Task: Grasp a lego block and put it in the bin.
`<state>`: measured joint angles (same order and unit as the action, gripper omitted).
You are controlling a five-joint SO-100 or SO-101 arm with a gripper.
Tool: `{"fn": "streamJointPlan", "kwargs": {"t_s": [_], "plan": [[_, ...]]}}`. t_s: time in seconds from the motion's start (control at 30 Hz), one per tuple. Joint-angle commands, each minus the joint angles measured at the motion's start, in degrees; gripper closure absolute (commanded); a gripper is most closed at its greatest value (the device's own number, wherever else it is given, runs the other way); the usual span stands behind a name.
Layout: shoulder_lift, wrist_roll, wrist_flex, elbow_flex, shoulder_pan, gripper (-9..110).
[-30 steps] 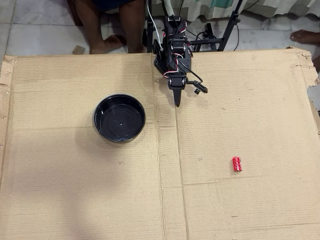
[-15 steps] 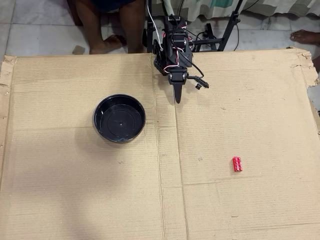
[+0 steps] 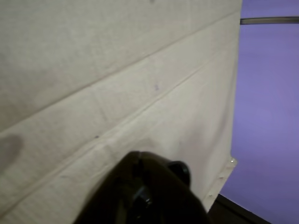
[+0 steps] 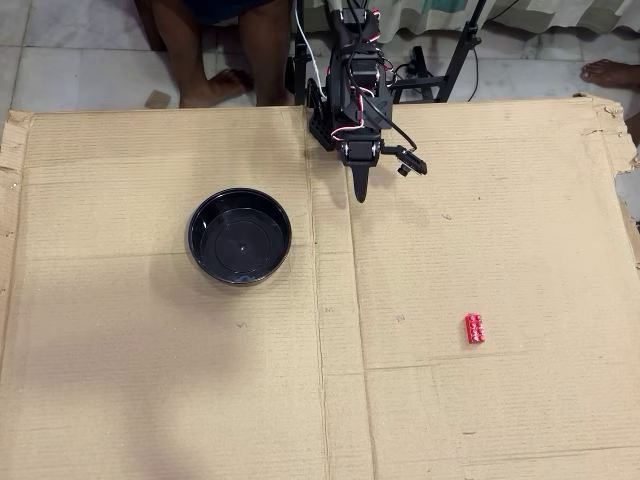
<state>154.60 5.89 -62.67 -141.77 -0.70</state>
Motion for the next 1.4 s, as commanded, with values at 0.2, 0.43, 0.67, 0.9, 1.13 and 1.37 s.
{"fn": "streamJointPlan", "kwargs": {"t_s": [0.2,0.43,0.67,0.9,1.13,1.37], "plan": [[-17.9,0.5,0.1,19.6,1.7,101],[-27.1,0.5,0.5,30.7,4.7,101],[-36.1,5.8,0.5,41.4,11.9,101],[-42.3,12.0,0.5,46.7,18.0,101],[-47.8,20.8,0.6,51.9,24.0,101],[-55.4,34.4,0.6,59.4,28.2,101]]}}
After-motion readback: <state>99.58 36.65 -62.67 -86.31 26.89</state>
